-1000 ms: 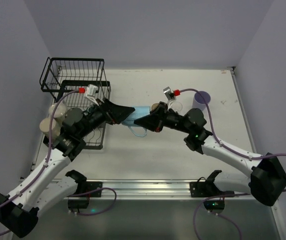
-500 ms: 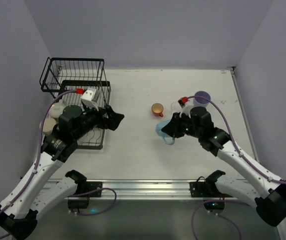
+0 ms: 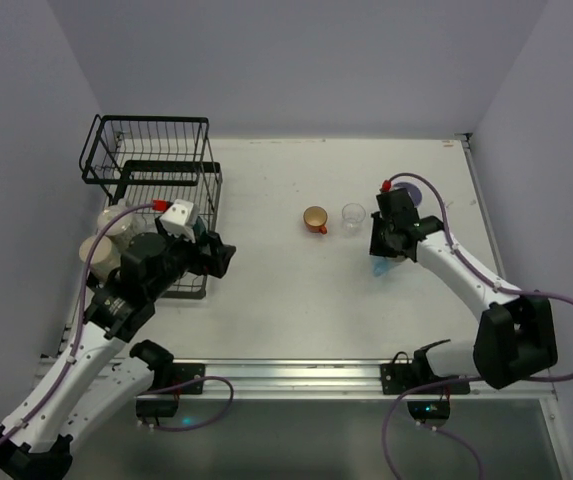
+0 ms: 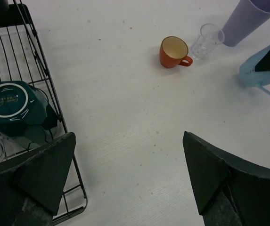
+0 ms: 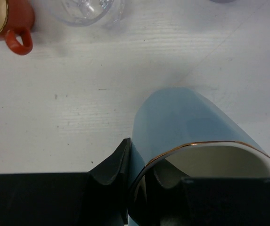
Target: Unload the cups from the dish rack
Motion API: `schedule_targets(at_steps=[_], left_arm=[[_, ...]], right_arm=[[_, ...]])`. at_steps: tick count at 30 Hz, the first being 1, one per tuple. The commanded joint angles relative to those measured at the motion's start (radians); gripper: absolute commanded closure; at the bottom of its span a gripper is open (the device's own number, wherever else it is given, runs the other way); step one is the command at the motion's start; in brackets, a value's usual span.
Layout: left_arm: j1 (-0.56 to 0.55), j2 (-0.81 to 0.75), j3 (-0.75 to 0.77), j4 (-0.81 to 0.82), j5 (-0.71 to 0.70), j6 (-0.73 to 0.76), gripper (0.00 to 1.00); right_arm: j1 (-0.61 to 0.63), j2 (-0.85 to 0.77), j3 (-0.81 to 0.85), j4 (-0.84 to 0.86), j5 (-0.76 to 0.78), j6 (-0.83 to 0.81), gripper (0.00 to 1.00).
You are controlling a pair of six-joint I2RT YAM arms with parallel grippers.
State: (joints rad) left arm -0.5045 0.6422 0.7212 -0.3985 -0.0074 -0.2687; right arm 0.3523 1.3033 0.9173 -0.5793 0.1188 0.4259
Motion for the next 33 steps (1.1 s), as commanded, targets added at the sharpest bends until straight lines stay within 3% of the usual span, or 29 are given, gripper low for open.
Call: schedule_targets(at_steps=[1,10,17,21,22,25,26,29,33], left_arm=[[0.007,-0.018,-0.008,0.039,0.001,0.033,0.0],[0.012,-0.047,-0.019,0.03,-0.023,0.025,0.0],[0.033,-0.012,-0.017,0.01,-0.127,-0.004,0.0],[0.078,0.001,-0.016,0.006,-0.161,-0.018,0.0],[0.089,0.004,-0.016,0.007,-0.167,-0.023,0.0],[0.129,0.008,-0.011,0.001,-0.187,-0.027,0.0],[0.139,0.008,-0.011,0.0,-0.195,-0.027,0.0],[0.159,0.007,-0.011,-0.003,-0.221,-0.032,0.0],[0.161,0.008,-0.008,-0.034,-0.313,-0.053,0.0]], right_arm=[[-0.004,0.074,0.126,0.001,0.085,-0.044,1.0],[-0.004,0.186,0.175,0.002,0.055,-0.059,1.0],[-0.006,0.221,0.173,0.009,-0.015,-0.073,0.96],[-0.003,0.205,0.166,-0.004,-0.004,-0.075,0.76],[-0.003,0.197,0.164,-0.004,0.002,-0.072,0.65],[0.007,0.151,0.157,0.002,0.008,-0.069,0.52],[0.008,0.137,0.158,0.004,0.005,-0.069,0.42],[0.02,0.08,0.161,0.013,0.004,-0.065,0.28],[0.054,-0.024,0.146,0.044,-0.005,-0.055,0.24]])
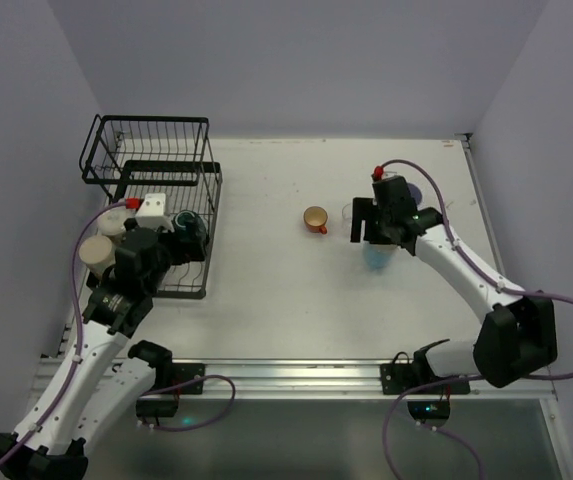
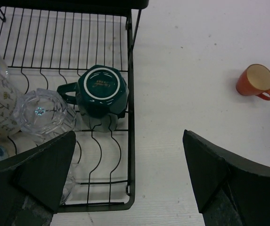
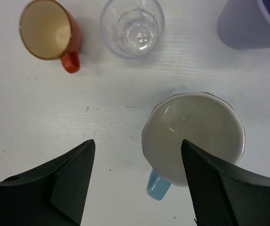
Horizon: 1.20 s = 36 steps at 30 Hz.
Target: Unload the cups from the dish rack
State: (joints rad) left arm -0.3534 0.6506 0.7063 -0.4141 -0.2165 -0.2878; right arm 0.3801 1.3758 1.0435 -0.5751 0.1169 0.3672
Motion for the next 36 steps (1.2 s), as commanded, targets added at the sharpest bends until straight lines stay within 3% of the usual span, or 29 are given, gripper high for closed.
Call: schedule_targets(at_steps=[1,7,16,24,36], left_arm=[[0.01,0.0,0.012,-0.028,-0.124,-0.042,0.0],[0.01,0.009,0.024,-0.077,-0.251,-0.117,0.0],[0.01,0.266,0.116,0.059,-0.201,-0.2,0.0],[0.013,0.432,0.179,0.13,-0.307,-0.26,0.01],[0.013,0.514,0.136,0.135,-0.4,-0.459,0.05]], right_arm=[[0.031,-0.096,0.012,0.04,-0.006,0.007,0.21],[0.095,-0.305,-0.121,0.242,-0.094,0.047,0.13],[0.125,-0.51,-0.319,0.471,-0.235,0.102,0.16],[0.126,-0.615,-0.396,0.531,-0.309,0.119,0.17],[0.126,-0.635,-0.421,0.564,-0.402,0.141,0.17]])
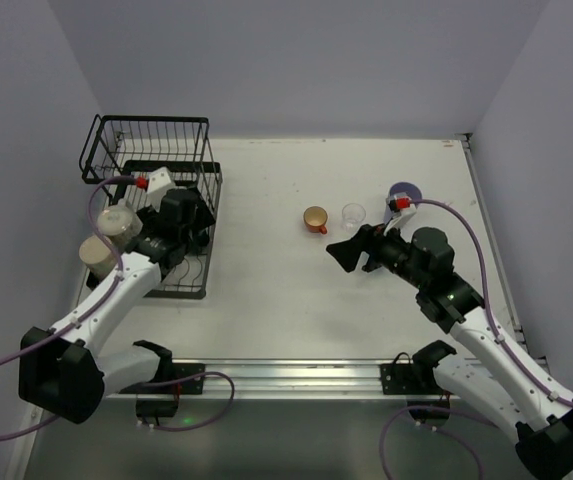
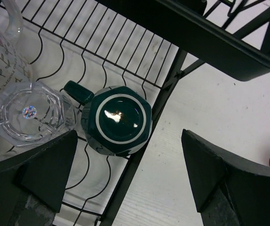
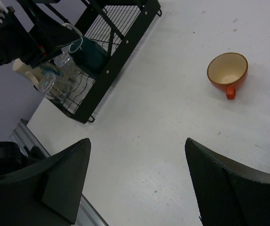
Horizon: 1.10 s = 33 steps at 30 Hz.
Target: Unload the cups from the dish rack
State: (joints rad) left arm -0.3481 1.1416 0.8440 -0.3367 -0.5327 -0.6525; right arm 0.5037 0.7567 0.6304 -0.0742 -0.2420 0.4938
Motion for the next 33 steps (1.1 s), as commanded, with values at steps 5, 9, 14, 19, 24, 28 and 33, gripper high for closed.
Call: schedule_targets(at_steps=[5,9,14,19,24,28,33], left_arm=[[0.008,0.096,-0.003,0.07,-0.104,-0.121,0.05],[0.008,0.125,-0.014,0.071,-0.15,-0.134,0.05],[0.008,0.151,-0.052,0.111,-0.181,-0.134,0.04],[0.008,0.22,-0.045,0.134,-0.199,-0.125,0.04],[0.008,0.259,-0.045,0.182,-0.199,-0.113,0.04],[0.008,0.279,-0.043,0.2,-0.201,-0.107,0.05],[0.008,0.307,-0.049,0.212,-0.202,-0.099,0.18]], right_arm=[[0.004,0.0,-0.006,0.067,-0.063,0.015,0.17],[0.004,0.007,-0.008,0.068,-0.063,0.014,0.17],[0.006,0.023,-0.008,0.068,-0.071,0.015,0.17],[0.006,0.035,-0.011,0.068,-0.075,0.017,0.17],[0.009,0.038,-0.014,0.096,-0.079,0.015,0.17],[0.009,0.039,-0.012,0.094,-0.08,0.014,0.17],[0.01,0.036,-0.014,0.093,-0.08,0.012,0.17]])
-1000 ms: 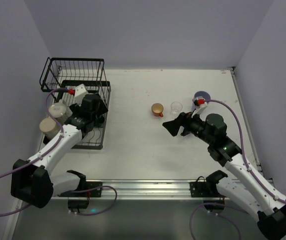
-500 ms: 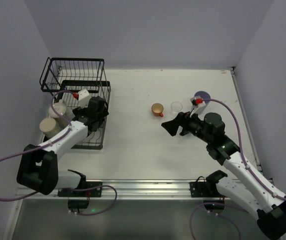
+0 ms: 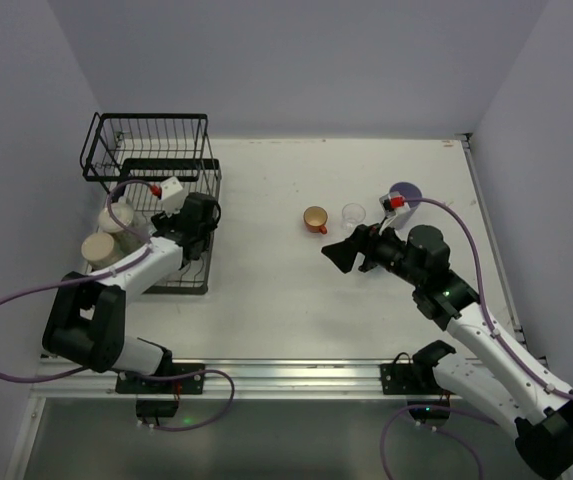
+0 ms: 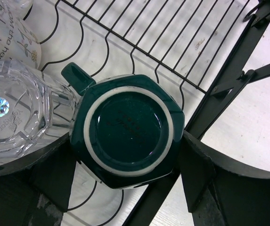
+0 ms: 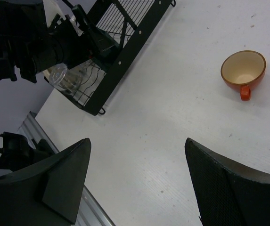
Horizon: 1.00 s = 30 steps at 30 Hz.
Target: Unload the cups from the dish rack
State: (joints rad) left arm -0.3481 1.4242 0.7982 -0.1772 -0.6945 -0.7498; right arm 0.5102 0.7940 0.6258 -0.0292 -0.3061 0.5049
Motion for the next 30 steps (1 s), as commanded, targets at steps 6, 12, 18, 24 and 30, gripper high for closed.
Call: schedule_targets(at_steps=[6,12,18,24,30], left_arm=[[0.006,-0.06,-0.037,0.058,-0.002,0.024,0.55],[-0.022,-0.205,-0.08,0.053,0.049,0.059,0.74],[-0.054,-0.306,-0.116,0.05,0.095,0.07,0.82],[-0.065,-0.399,-0.12,0.05,0.107,0.107,0.88],[-0.066,-0.488,-0.139,0.042,0.104,0.135,0.93]], right_arm=[[0.004,0.002,-0.009,0.049,-0.019,0.001,0.17],[0.014,0.011,0.0,0.049,-0.024,0.004,0.17],[0.024,0.01,0.012,0.045,-0.018,0.011,0.17],[0.048,0.04,0.02,0.072,-0.031,0.04,0.17],[0.085,0.079,0.014,0.167,-0.062,0.103,0.17]])
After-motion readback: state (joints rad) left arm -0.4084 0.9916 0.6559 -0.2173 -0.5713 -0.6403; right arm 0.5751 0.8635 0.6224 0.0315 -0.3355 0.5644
